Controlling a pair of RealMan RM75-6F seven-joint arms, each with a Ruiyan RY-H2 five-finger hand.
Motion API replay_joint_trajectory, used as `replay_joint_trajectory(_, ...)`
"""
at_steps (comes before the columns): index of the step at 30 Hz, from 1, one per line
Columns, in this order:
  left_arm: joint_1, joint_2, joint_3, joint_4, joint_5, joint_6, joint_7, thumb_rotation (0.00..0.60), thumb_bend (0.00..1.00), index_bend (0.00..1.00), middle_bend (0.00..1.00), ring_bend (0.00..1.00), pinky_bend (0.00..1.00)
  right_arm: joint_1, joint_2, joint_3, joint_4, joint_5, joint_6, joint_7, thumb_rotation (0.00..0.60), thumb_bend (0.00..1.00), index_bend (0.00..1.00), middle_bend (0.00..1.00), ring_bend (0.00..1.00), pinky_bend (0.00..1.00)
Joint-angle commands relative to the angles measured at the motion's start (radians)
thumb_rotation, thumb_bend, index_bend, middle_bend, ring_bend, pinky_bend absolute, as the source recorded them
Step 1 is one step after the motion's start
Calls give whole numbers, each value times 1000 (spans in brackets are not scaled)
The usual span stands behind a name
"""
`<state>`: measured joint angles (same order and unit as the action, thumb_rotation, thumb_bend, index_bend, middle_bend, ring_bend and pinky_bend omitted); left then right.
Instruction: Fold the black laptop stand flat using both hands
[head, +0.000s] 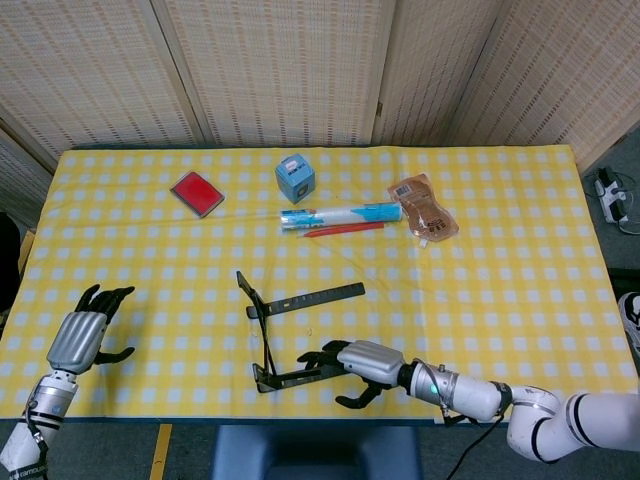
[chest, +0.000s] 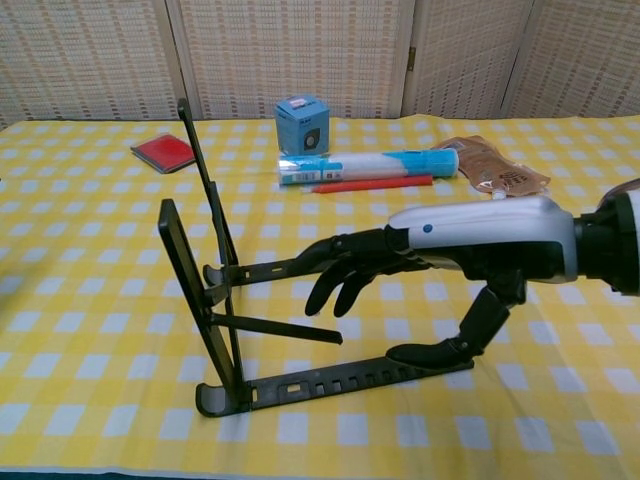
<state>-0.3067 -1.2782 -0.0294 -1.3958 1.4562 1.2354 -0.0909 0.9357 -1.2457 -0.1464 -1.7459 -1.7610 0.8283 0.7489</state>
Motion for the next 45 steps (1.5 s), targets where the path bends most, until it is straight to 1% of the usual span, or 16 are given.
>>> replay_joint_trajectory(1,0,-2,0,1,0,0,-1,600,193,142,189,179,66,3,4,-7,-9,-7,0,-3,600,473,106,219,204,95)
replay_joint_trajectory(6,0,-4,1,2,1,0,1,600,193,141,189,179,66,11,-14,-9,-3,2,-20,-13,600,474,106,220,204,95)
replay_joint_trajectory(15,3,-6,3,7,-1,-1,-3,600,194,140,189,179,66,25,-83,10,34,40,-56,-29,600,475,106,220,204,95)
replay_joint_trajectory(36,8,-13,9,15,11,8,-6,600,193,139,190,179,66,45,-256,40,151,90,-90,-18,600,475,106,215,198,95)
replay_joint_trajectory(45,13,-10,12,14,16,15,-9,600,193,139,190,179,66,50,-299,50,180,108,-98,-21,600,476,106,214,197,95)
